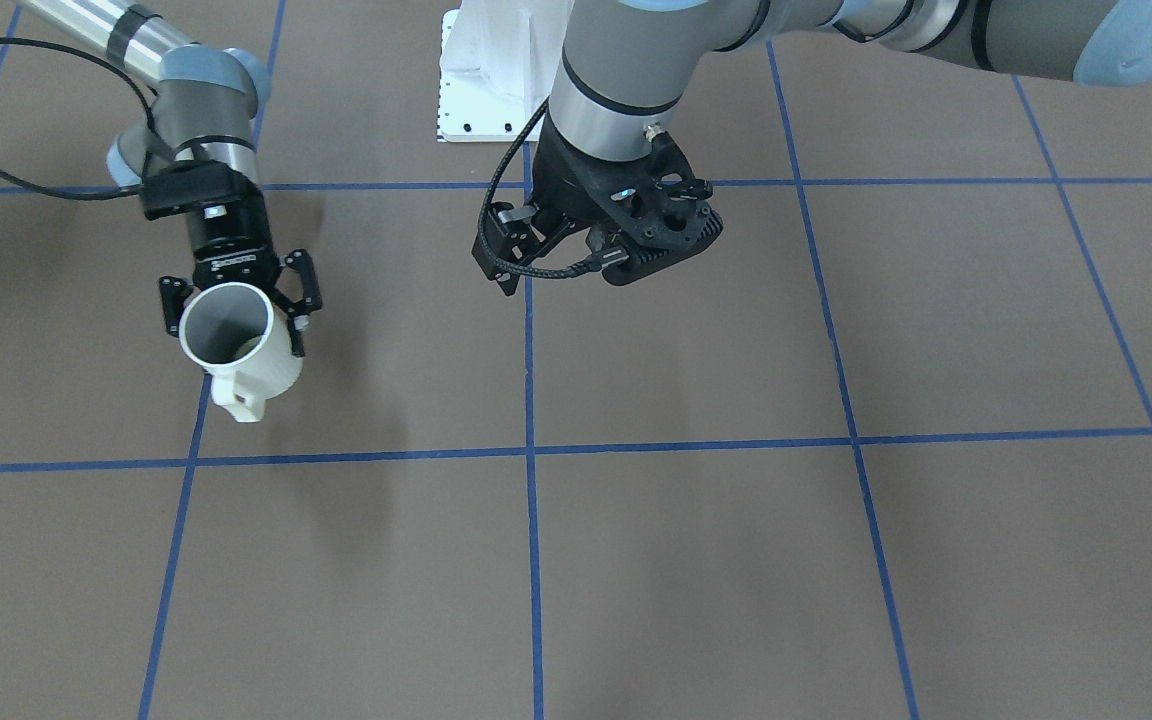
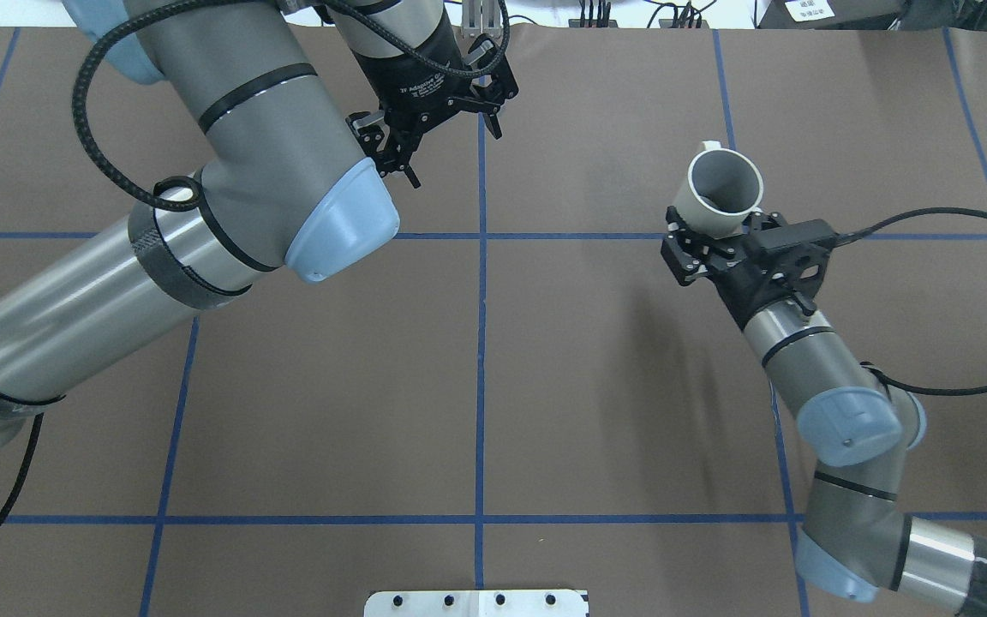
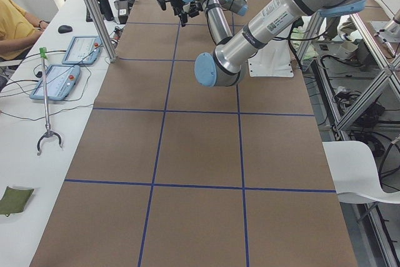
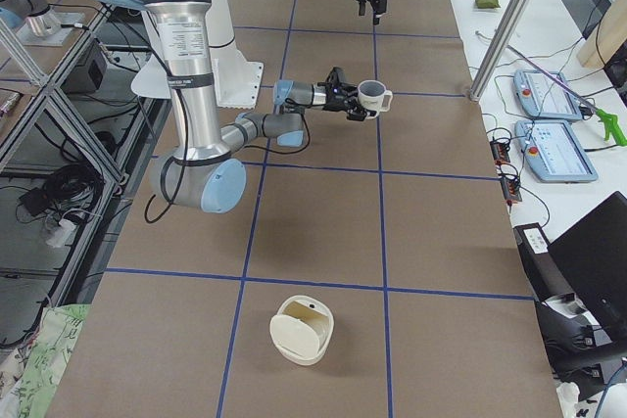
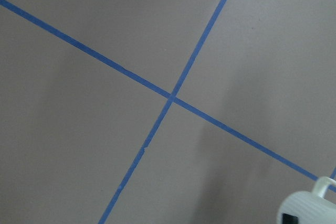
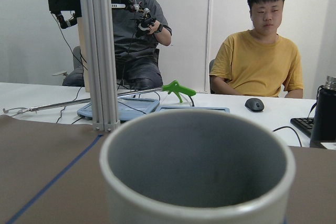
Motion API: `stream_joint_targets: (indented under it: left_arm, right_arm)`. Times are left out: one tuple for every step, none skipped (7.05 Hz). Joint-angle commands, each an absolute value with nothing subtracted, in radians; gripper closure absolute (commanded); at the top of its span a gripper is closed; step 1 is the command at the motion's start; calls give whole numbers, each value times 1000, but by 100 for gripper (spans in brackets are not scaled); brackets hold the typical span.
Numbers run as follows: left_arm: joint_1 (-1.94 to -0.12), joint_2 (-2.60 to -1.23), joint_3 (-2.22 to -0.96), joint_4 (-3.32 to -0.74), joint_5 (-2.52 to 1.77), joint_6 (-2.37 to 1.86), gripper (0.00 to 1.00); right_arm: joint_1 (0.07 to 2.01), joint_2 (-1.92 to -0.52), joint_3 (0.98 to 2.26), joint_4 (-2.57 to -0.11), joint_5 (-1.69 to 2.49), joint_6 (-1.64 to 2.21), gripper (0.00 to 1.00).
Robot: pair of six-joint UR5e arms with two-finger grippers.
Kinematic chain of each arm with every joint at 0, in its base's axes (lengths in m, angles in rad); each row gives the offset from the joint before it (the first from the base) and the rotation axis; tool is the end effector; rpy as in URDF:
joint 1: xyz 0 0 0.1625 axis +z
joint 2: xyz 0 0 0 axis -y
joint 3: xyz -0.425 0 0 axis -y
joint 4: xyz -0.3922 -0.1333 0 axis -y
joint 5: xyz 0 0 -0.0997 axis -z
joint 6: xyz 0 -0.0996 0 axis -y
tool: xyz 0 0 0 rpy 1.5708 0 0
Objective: Left arm hands cup to right arm to dump lemon
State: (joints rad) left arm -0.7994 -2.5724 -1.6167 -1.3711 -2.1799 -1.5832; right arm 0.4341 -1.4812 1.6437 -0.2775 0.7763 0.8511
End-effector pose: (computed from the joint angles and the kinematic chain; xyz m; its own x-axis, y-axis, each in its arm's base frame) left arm 0.4202 -0.5416 0.0311 0.4576 -0.4852 -0.7451 0.2946 0.8734 -0.3878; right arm -0.3730 -0.3982 0.4313 0.6964 -0.1862 0.6931 -0.6366 0.2856 0.7164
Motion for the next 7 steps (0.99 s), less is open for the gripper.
stream_joint_targets:
  left_arm:
    - [-792,-2557,-1614,-1384,-2143,-1583,0]
    - [-792,-2557,-1615,-1384,-2143,-1585,0]
    - [-792,-2559,-1612,-1384,-2144,-1585,0]
    - [-792,-2559,-1611,-1384,-2145,-1583,0]
    - [-792,-2557,-1611,-1384,-2143,-1583,0]
    - [-792,-2556,-1609,-1384,-2143,-1583,0]
    - [-790,-2556,-1606,-1384,-2143,-1583,0]
  right_arm:
    - [530,-1738,1643,-36,875,874,71]
    - [590,-1838,1632,38,940,874,71]
    - [651,-1879,1611,96,963,885,74]
    - [681,-1881,1526,227,963,1016,75]
    - [705,-1882,1408,358,992,1047,75]
    - [721,-1885,1319,408,1000,1051,75]
    - [753,-1896,1301,432,1003,1061,76]
